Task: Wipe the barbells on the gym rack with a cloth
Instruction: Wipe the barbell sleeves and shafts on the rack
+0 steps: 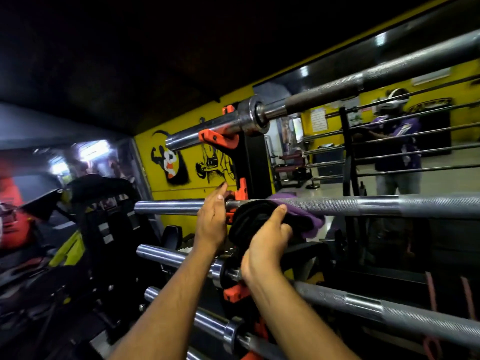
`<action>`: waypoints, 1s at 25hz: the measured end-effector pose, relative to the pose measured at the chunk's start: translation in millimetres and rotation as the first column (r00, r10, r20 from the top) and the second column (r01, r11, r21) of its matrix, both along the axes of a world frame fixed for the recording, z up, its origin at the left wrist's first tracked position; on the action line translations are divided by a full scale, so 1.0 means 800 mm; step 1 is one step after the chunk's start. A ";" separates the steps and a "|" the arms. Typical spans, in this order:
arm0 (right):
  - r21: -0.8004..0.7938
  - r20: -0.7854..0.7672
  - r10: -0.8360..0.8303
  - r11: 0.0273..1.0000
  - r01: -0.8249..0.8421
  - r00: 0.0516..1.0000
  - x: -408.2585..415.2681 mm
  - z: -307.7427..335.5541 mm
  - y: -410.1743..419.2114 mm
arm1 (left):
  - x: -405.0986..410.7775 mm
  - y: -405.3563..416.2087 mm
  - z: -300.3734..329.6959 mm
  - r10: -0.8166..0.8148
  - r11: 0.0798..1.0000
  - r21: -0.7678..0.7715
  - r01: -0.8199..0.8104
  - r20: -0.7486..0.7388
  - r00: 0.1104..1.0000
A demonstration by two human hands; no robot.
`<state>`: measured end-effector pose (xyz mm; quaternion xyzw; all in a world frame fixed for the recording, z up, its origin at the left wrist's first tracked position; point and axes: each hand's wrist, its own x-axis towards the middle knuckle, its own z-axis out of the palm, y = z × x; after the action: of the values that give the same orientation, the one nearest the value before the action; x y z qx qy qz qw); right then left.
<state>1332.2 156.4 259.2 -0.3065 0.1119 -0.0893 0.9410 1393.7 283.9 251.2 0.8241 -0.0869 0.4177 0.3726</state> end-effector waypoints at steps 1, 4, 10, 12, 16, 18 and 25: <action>-0.039 -0.006 0.036 0.999 -0.036 0.999 0.002 0.001 0.011 | 0.000 -0.001 0.001 0.012 1.000 0.007 -0.012 -0.007 1.000; -0.106 -0.003 0.095 0.990 -0.095 0.995 0.005 -0.009 0.010 | -0.006 -0.002 0.004 0.032 0.999 0.010 -0.032 -0.030 0.999; 0.018 -0.014 -0.121 0.992 0.121 0.993 -0.043 -0.017 -0.148 | -0.009 -0.005 0.001 0.011 1.000 -0.026 -0.011 -0.014 1.000; 0.071 0.010 -0.105 0.992 0.104 0.994 -0.054 -0.009 -0.181 | -0.008 -0.008 0.000 0.019 0.999 -0.043 -0.019 -0.005 1.000; -0.028 0.022 -0.100 0.995 0.101 0.995 -0.042 -0.007 -0.151 | -0.007 -0.008 0.000 0.015 0.999 -0.039 -0.014 0.013 1.000; -0.063 0.025 -0.069 0.995 0.071 0.997 -0.029 -0.007 -0.118 | -0.004 -0.006 -0.001 0.021 0.999 -0.030 -0.020 0.016 1.000; -0.188 0.026 0.137 0.973 -0.130 0.990 0.008 -0.007 -0.005 | -0.004 -0.006 -0.001 0.022 1.000 -0.017 -0.022 -0.001 1.000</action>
<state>1338.5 152.5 253.7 -0.3982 0.0641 -0.0418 0.9141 1390.3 279.0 250.3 0.8220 -0.0741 0.4221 0.3750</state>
